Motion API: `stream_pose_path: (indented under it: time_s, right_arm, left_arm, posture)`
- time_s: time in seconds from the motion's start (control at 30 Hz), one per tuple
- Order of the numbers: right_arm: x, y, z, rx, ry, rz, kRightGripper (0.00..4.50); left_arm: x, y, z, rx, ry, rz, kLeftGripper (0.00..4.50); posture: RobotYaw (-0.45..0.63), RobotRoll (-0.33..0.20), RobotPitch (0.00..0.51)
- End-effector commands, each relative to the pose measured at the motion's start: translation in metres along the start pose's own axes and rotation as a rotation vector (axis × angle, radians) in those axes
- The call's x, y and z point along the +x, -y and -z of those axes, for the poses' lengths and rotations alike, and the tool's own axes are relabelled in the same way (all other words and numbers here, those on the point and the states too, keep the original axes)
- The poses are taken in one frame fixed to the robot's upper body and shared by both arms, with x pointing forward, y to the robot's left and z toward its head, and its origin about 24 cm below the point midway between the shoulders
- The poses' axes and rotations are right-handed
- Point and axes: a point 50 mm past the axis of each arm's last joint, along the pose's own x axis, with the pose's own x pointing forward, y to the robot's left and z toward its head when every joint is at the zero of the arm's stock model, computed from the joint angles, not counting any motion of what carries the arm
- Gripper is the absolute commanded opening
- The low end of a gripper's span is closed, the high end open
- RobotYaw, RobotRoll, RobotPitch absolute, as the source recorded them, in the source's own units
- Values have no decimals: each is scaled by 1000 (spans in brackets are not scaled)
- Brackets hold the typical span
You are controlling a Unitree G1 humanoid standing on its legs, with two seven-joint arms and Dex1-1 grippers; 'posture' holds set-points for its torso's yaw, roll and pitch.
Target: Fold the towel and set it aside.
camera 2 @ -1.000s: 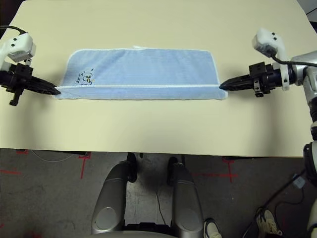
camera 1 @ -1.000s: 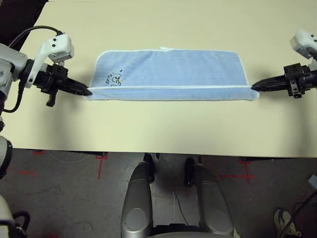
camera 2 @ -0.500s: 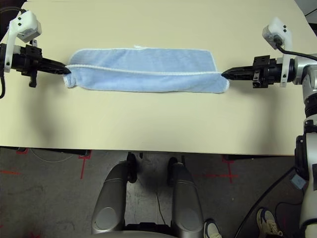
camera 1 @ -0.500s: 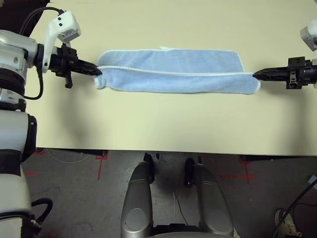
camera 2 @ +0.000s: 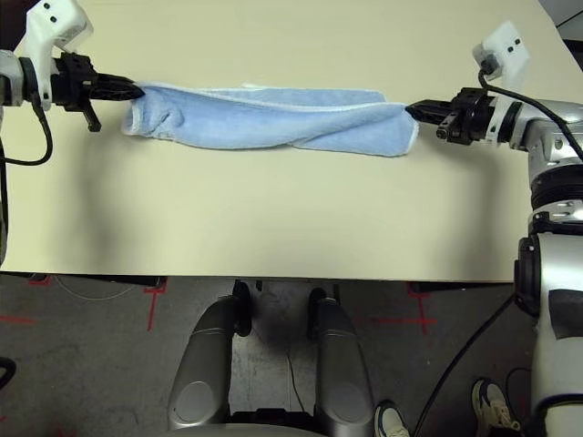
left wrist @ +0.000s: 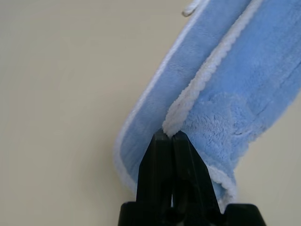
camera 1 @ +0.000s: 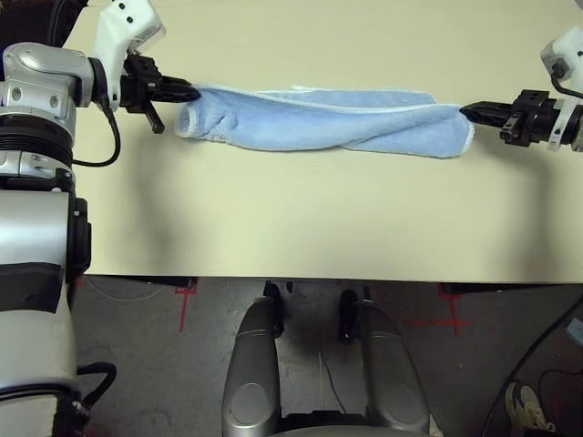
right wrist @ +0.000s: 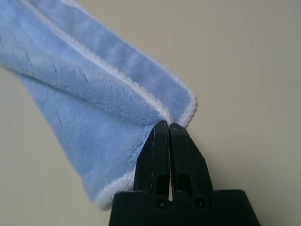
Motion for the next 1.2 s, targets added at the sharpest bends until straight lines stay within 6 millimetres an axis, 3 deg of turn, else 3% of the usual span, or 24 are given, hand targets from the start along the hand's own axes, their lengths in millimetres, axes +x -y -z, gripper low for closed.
stream_pose_path:
  time_s: [0.03,0.43,0.73,1.2]
  right_arm:
    - [2,2,1,-18,0,43,0]
    - [15,0,-6,-137,-74,84,0]
    - [20,1,-10,-183,-119,111,0]
    - [29,-3,-1,-166,-192,138,0]
  left_arm:
    - [-4,-3,3,-1,-43,-22,65]
    - [-20,-4,19,32,-221,44,65]
    - [-9,-8,18,148,-250,-91,65]
    - [12,0,22,195,-224,-149,65]
  posture:
    - [41,0,333]
    - [40,0,336]
    - [43,0,335]
    - [36,0,343]
